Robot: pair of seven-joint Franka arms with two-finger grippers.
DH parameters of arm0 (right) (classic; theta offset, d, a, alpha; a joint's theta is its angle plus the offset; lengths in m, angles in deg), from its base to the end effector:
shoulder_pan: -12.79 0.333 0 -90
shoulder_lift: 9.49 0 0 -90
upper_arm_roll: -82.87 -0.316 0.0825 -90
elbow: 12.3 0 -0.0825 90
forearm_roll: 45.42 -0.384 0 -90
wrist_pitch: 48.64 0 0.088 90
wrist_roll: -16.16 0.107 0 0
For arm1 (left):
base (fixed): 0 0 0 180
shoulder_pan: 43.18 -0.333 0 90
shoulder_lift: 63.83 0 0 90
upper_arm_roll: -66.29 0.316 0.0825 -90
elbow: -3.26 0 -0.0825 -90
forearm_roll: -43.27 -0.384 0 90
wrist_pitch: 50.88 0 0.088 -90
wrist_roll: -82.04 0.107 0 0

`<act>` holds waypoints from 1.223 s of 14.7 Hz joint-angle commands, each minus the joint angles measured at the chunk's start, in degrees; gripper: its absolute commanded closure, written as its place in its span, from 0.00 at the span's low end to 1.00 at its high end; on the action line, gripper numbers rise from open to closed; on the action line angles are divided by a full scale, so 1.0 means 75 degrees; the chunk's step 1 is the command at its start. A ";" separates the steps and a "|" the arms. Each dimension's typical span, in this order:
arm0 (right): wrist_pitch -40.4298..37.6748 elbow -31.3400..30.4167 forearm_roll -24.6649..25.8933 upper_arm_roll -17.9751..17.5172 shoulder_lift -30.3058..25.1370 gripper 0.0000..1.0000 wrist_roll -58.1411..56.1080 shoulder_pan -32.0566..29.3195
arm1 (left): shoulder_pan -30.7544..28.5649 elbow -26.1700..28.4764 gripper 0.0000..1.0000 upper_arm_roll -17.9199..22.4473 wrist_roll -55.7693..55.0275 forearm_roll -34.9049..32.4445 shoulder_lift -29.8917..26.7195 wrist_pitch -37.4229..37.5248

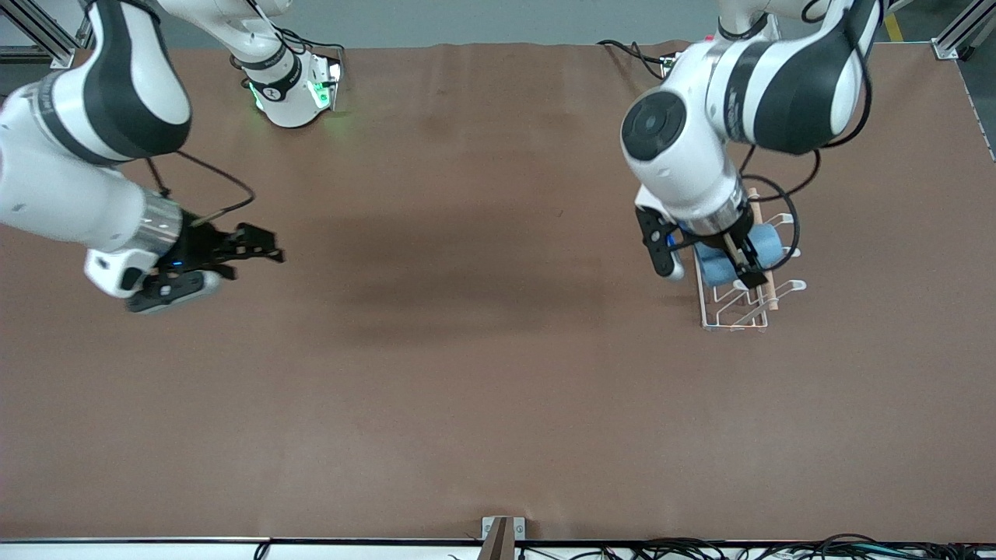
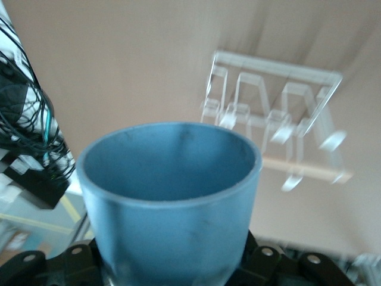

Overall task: Hang cup on cup holder
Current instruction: 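Carry the cup with the left gripper while the right gripper withdraws, then hang the cup on a wire hook of the holder with the left gripper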

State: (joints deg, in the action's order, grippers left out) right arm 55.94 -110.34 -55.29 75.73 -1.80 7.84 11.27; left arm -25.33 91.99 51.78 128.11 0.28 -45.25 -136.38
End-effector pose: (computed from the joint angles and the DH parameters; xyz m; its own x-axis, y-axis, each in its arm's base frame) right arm 0.5981 0.0694 0.5037 0.9807 0.1957 0.0032 0.1930 -0.9640 -0.1829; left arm 0.5740 -0.2497 0.4672 0.1479 -0.7308 -0.6664 -0.9854 -0.0516 -0.1622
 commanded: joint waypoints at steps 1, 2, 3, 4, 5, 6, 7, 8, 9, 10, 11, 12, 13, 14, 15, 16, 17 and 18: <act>-0.0651 0.1079 0.0647 -0.0137 -0.0158 0.00 0.0031 -0.0453 | -0.0200 0.0155 0.59 -0.0058 0.0701 -0.1003 0.0299 0.0163; -0.1084 0.1548 0.0647 -0.0149 -0.0158 0.00 0.0031 -0.0617 | -0.0201 0.0354 0.59 -0.0058 0.0714 -0.1239 0.0311 0.0174; -0.1471 0.1982 0.0624 -0.0161 -0.0158 0.00 0.0020 -0.0769 | -0.0189 0.0518 0.60 -0.0058 0.0714 -0.1403 0.0322 0.0174; -0.1893 0.2323 0.0647 -0.0149 -0.0158 0.00 0.0020 -0.0887 | -0.0189 0.0683 0.60 -0.0058 0.0714 -0.1625 0.0369 0.0174; -0.2222 0.2628 0.0659 -0.0149 -0.0158 0.00 0.0008 -0.0992 | -0.0177 0.0893 0.60 -0.0058 0.0725 -0.1848 0.0404 0.0209; -0.2504 0.2875 0.0648 -0.0149 -0.0158 0.00 0.0054 -0.1086 | -0.0119 0.1069 0.60 -0.0058 0.0725 -0.2013 0.0416 0.0360; -0.2692 0.2935 0.0659 -0.0161 -0.0181 0.00 0.0113 -0.1087 | -0.0037 0.1199 0.60 -0.0058 0.0725 -0.2235 0.0498 0.0594; -0.2856 0.2947 0.0659 -0.0161 -0.0239 0.00 0.0125 -0.1075 | 0.0045 0.1246 0.60 -0.0082 0.0725 -0.2388 0.0661 0.0863; -0.3067 0.2924 0.0659 -0.0196 -0.0414 0.00 0.0346 -0.1052 | 0.0208 0.1258 0.60 -0.0082 0.0702 -0.2540 0.0836 0.1179; -0.3173 0.2878 0.0694 -0.0219 -0.0601 0.00 0.0812 -0.1029 | 0.0302 0.1258 0.60 -0.0082 0.0621 -0.2727 0.1047 0.1496; -0.3198 0.2831 0.0892 -0.0266 -0.0743 0.00 0.1118 -0.0959 | 0.0385 0.1247 0.60 -0.0082 0.0597 -0.2926 0.1246 0.1789; -0.3152 0.2714 0.1149 -0.0266 -0.0906 0.00 0.1260 -0.0761 | 0.0420 0.1223 0.60 -0.0082 0.0527 -0.3149 0.1422 0.2000; -0.3209 0.2678 0.1198 -0.0266 -0.0978 0.00 0.1285 -0.0643 | 0.0421 0.1223 0.60 -0.0082 0.0410 -0.3232 0.1540 0.2037; -0.3268 0.2573 0.1198 -0.0278 -0.1106 0.00 0.1541 -0.0584 | 0.0421 0.1235 0.60 -0.0082 0.0189 -0.3233 0.1634 0.2049; -0.3291 0.2352 0.1198 -0.0278 -0.1235 0.00 0.1891 -0.0456 | 0.0444 0.1235 0.59 -0.0082 -0.0069 -0.3233 0.1739 0.2073; -0.3292 0.2199 0.1198 -0.0278 -0.1364 0.00 0.2103 -0.0303 | 0.0537 0.1247 0.59 -0.0082 -0.0304 -0.3256 0.1857 0.2212; -0.3292 0.2047 0.1198 -0.0278 -0.1469 0.00 0.2407 -0.0093 | 0.0573 0.1247 0.59 -0.0070 -0.0503 -0.3315 0.1974 0.2376; -0.3303 0.2033 0.1187 -0.0278 -0.1482 0.00 0.2793 0.0095 | 0.0596 0.1258 0.59 -0.0082 -0.0656 -0.3466 0.2068 0.2494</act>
State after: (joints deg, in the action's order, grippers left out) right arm 30.52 -91.08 -47.60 73.64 -10.08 23.79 9.53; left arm -21.70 101.92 51.32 125.10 -23.29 -31.00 -120.42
